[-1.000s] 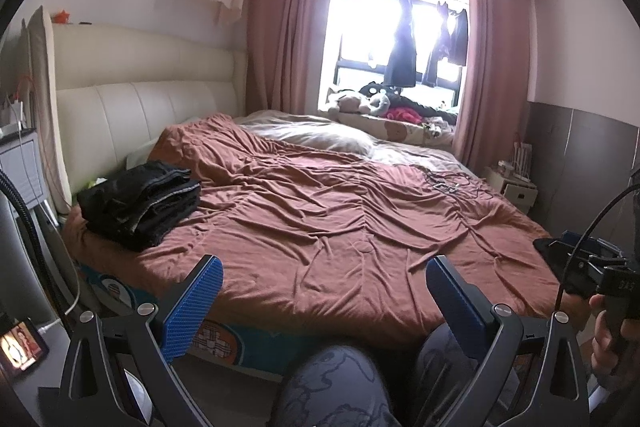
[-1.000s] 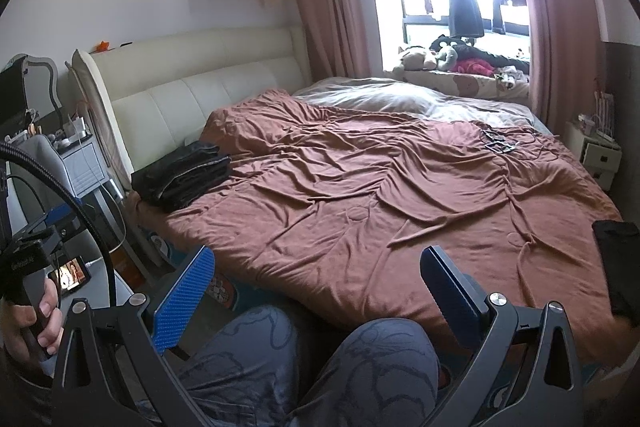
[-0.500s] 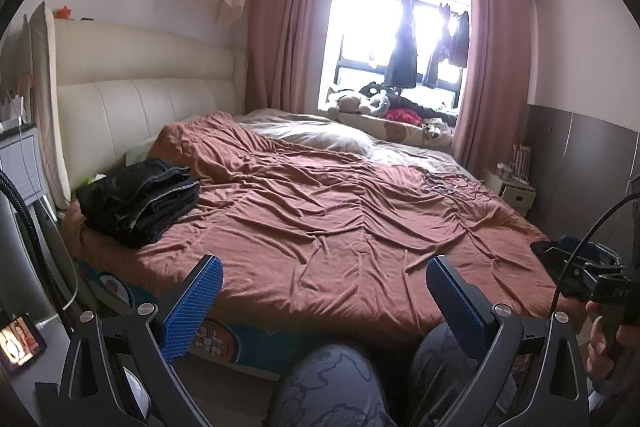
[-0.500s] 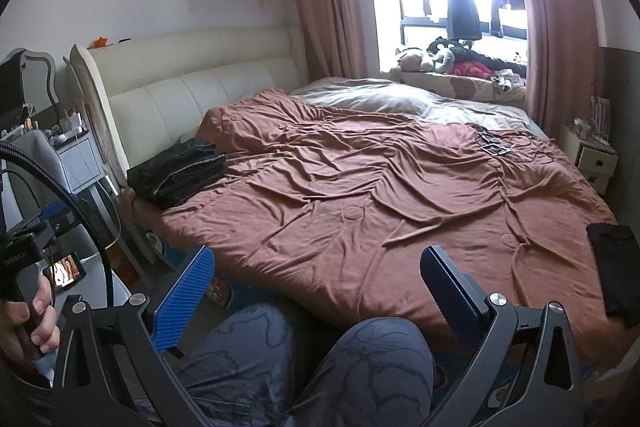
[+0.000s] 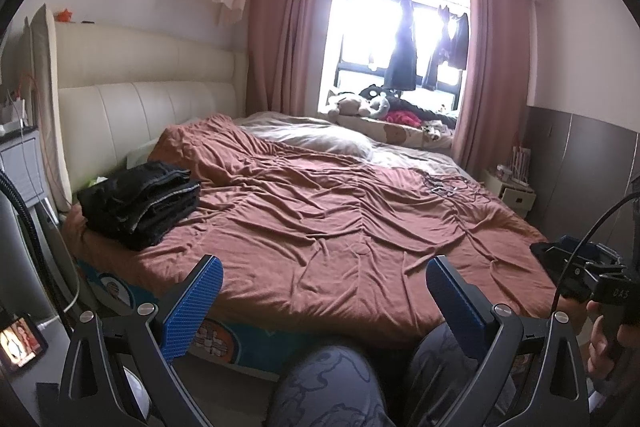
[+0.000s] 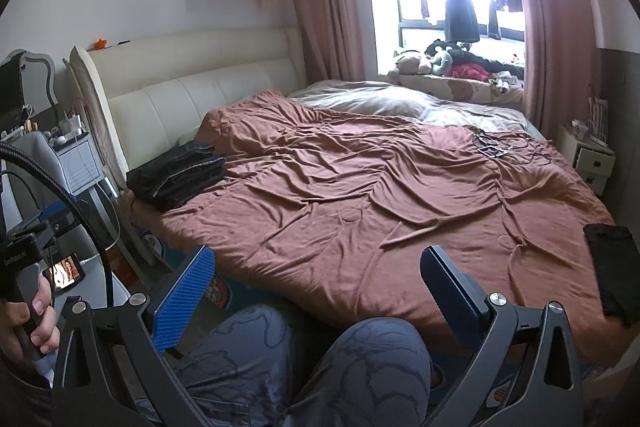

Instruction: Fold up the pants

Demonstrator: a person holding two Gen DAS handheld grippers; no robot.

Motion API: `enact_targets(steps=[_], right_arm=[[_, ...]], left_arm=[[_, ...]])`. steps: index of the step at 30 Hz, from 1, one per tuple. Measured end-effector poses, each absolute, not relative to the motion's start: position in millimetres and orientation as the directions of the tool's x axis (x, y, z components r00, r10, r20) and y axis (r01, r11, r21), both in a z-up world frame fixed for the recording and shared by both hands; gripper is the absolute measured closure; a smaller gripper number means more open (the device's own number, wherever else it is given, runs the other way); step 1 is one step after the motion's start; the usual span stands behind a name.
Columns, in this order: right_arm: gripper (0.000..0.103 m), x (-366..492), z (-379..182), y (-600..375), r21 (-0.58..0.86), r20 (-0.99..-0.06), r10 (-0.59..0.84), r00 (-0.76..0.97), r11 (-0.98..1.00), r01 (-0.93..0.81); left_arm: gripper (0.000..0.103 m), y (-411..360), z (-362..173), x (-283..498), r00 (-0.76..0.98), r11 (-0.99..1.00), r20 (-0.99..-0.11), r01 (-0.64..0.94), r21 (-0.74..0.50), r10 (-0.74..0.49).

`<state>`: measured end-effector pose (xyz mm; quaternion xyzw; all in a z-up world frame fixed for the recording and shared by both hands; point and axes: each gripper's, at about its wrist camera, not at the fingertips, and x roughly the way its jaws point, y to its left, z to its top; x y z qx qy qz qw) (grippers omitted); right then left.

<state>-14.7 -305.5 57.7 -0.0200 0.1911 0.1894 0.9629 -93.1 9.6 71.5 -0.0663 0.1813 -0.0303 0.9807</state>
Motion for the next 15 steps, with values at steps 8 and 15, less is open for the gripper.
enact_targets(steps=[8,15], right_arm=[[0.000,-17,57,-308,0.037,-0.377,0.357,0.855,0.928,-0.371],[0.000,-23,60,-310,0.026,-0.369,0.356,0.858,0.927,-0.374]], left_arm=[[0.001,10,72,-97,0.934,0.989,-0.348,0.037,-0.141,-0.084],[0.001,6,75,-108,0.939,0.990,-0.333,0.039,-0.137,-0.083]])
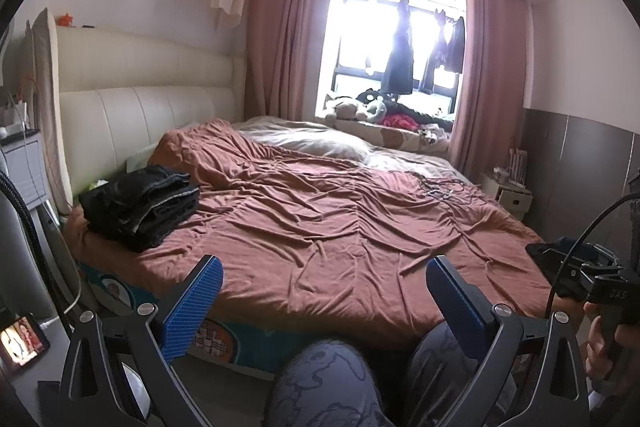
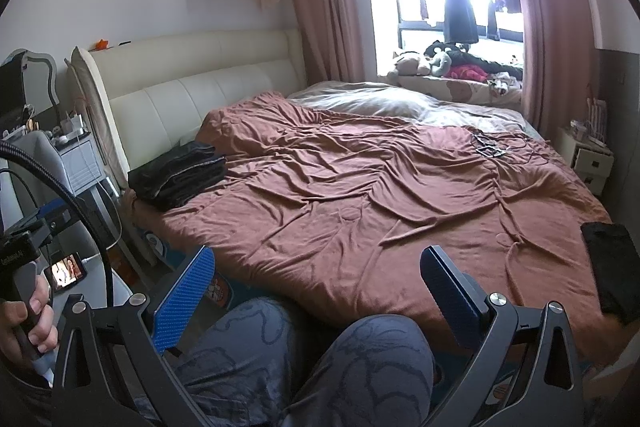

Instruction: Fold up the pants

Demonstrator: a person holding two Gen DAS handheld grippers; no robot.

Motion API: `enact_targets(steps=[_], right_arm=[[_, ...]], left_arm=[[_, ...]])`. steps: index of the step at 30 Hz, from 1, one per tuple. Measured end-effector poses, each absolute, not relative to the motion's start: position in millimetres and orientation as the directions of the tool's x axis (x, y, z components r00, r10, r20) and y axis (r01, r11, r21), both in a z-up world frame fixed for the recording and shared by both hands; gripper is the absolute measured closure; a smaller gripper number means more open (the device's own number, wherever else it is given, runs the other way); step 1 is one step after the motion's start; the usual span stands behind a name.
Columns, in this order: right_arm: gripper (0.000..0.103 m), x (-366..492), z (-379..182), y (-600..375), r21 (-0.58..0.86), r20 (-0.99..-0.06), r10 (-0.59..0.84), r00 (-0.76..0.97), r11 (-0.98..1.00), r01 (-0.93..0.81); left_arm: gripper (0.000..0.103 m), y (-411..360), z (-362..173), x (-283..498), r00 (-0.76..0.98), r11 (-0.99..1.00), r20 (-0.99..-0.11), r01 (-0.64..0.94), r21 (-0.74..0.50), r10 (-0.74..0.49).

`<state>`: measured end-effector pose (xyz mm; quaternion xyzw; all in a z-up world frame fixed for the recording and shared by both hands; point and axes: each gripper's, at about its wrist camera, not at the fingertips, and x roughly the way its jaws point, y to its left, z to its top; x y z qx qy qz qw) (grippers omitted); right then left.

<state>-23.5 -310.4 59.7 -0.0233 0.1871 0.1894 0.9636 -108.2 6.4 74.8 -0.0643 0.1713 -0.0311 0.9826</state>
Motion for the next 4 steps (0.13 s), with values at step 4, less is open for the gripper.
enact_targets(steps=[4], right_arm=[[0.000,-25.9,58.6,-313.7,0.030,-0.365,0.359,0.859,0.927,-0.375]], left_arm=[[0.001,5.3,75.9,-112.4,0.942,0.991,-0.325,0.040,-0.128,-0.080]])
